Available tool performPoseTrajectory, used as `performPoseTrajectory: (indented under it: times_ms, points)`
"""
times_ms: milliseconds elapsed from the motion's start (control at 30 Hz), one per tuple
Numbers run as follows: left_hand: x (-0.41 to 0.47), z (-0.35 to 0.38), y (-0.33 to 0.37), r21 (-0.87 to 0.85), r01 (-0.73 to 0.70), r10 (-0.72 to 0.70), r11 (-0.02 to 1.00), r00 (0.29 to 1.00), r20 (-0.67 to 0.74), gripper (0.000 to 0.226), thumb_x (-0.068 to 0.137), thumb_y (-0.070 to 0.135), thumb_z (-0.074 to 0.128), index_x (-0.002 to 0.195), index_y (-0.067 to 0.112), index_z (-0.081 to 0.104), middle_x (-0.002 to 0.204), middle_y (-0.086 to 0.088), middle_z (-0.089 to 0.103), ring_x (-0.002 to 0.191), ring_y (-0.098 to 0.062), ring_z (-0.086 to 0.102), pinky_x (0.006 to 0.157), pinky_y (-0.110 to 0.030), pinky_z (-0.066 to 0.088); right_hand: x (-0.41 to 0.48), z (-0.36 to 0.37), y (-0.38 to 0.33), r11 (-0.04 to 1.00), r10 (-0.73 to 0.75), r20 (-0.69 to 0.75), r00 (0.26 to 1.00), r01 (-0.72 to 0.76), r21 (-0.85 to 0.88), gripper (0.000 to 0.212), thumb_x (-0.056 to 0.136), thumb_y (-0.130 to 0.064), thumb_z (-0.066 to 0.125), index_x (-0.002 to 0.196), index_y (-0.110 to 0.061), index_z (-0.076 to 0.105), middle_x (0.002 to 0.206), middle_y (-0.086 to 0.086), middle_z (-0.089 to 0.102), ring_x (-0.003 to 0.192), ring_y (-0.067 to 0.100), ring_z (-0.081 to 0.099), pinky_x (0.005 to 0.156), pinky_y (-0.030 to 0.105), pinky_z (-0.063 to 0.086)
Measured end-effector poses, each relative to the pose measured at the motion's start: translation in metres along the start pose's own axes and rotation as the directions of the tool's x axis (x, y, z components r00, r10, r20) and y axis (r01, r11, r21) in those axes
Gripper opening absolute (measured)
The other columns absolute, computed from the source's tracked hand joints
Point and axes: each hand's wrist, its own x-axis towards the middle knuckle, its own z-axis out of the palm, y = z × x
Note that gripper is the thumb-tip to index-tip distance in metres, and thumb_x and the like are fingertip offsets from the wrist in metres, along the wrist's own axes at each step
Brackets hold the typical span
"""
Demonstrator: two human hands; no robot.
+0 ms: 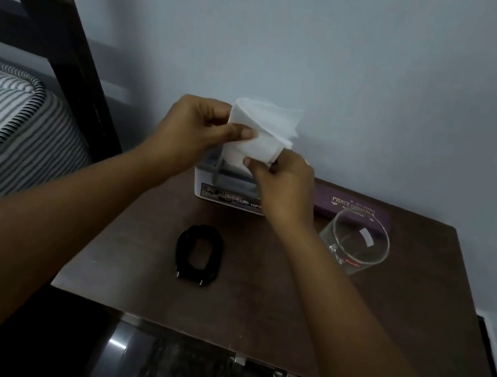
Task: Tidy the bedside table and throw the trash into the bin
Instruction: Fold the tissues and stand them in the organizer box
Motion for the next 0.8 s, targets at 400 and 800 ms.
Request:
performPoseTrajectory:
  times_ms: [400,800]
  points:
    - [0.026,-0.001,-0.031,0.045,-0.007,0.008,0.999,1.000,-0.007,0.035,0.078,0.021,0.072,0.094,-0.011,0.067,0.102,-0.030,0.068,0.097,-0.038,0.066,0.090,-0.056,0.050,0.021,0.011,0.021,0.928,-0.068,0.066,0.996,0.087,-0.362,0.026,0.085,-0.034,0.060,0.104,-0.016,0.064,0.102,0.005,0.066,0.104,0.028,0.051,0.078,0.035,0.028]
    - [0.020,-0.005,-0.036,0.158,-0.017,0.023,0.987,0.999,-0.035,0.050,0.069,0.044,0.073,0.093,0.000,0.072,0.097,-0.018,0.073,0.096,-0.035,0.067,0.085,-0.054,0.053,0.025,0.000,0.013,0.876,-0.070,0.245,0.967,0.177,-0.449,0.029,0.082,-0.037,0.064,0.103,-0.018,0.065,0.105,0.006,0.066,0.105,0.029,0.055,0.084,0.038,0.034]
